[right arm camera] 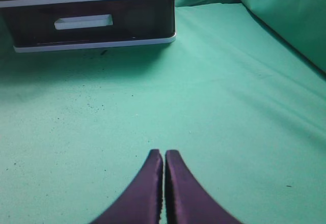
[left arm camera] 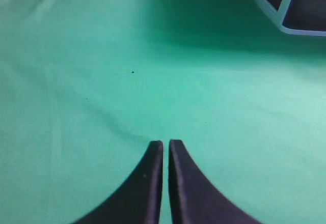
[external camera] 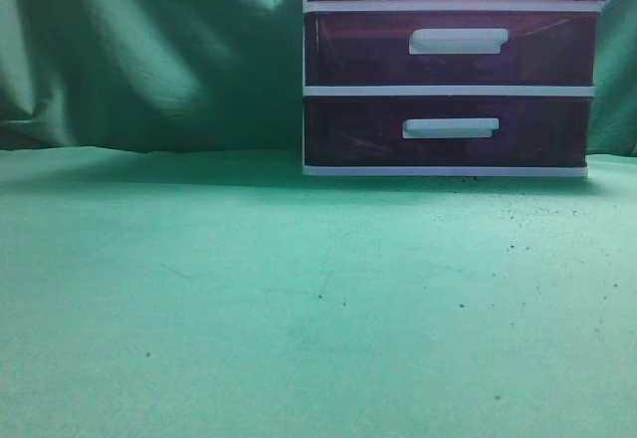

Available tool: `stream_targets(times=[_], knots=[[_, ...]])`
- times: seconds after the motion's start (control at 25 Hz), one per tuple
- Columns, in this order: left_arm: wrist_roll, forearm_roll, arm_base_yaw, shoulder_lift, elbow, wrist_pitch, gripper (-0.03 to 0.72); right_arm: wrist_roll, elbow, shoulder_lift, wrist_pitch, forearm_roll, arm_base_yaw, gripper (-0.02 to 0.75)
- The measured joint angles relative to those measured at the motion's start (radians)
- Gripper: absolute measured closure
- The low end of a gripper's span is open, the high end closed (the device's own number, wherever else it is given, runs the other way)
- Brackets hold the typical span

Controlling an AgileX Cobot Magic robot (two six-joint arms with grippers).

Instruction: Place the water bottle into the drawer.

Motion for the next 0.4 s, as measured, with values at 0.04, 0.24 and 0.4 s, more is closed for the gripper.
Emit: stream_targets(times=[0.04, 0.24, 0.4], knots=[[0.002, 0.000, 0.000, 0.000, 0.000, 0.001, 0.688, 0.000, 0.000, 0.000, 0.000, 0.000, 0.000, 0.738], [0.002, 0.000, 0.000, 0.000, 0.000, 0.001, 0.688, 0.000, 0.000, 0.000, 0.000, 0.000, 0.000, 0.738], [0.002, 0.000, 0.000, 0.000, 0.000, 0.001, 0.688, 0.000, 0.000, 0.000, 0.000, 0.000, 0.000, 0.738]])
